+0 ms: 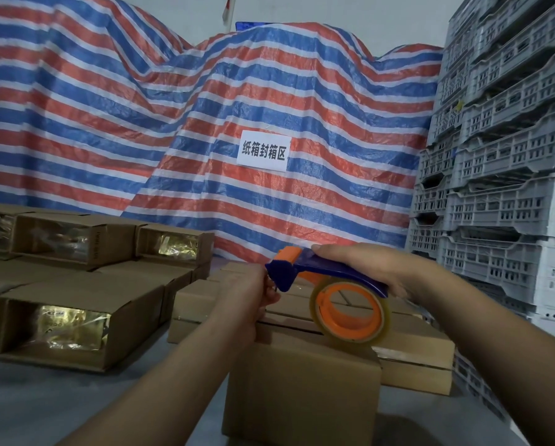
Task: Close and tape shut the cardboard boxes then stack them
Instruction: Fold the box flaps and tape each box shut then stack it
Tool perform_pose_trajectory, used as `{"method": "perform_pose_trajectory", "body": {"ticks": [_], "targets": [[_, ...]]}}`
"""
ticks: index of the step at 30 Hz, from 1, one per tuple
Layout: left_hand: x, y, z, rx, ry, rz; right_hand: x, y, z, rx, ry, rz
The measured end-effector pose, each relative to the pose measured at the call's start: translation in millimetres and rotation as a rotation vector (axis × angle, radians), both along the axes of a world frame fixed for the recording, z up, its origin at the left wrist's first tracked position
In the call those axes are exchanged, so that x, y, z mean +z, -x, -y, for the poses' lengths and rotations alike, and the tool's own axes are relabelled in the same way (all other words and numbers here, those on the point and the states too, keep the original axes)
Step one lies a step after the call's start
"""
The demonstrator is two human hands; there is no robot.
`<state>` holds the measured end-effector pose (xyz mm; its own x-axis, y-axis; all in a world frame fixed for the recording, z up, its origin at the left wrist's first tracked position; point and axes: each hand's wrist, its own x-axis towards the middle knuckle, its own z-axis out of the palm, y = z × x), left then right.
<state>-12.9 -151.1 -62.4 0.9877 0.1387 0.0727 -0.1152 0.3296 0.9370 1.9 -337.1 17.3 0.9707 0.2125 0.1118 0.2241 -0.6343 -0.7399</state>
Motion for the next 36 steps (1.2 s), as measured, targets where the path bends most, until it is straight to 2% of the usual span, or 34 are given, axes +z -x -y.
{"method": "perform_pose_trajectory", "body": {"ticks": [5,11,13,16,18,21,27,36], "targets": [[-4.8,-6.2,-6.5,0.006,0.146,-0.033,8.2,7.1,19.3,-0.008,-0.022,-0.093],[-9.8,-11.7,2.7,0.169,0.154,0.017,4.4,8.7,20.9,0.002,-0.033,-0.112],[-12.3,-10.6,0.2,0.208,0.068,0.081,4.9,10.9,19.3,-0.007,-0.020,-0.110],[-14.4,-11.9,-12.0,0.278,-0.306,0.197,6.1,14.2,16.0,0.001,-0.008,-0.126],[-17.3,-11.5,-23.3,0.293,-0.509,0.201,6.9,14.5,11.6,-0.014,0.002,-0.135],[-27.1,-7.1,-36.0,0.248,-0.600,0.168,8.5,13.1,1.9,0.023,0.090,-0.108],[-37.7,-4.6,-39.7,0.188,-0.494,0.084,11.8,11.1,-7.8,0.029,0.205,-0.126],[-43.4,-3.4,-23.0,0.137,-0.393,0.043,9.8,2.2,-4.0,0.031,0.200,-0.114]]}}
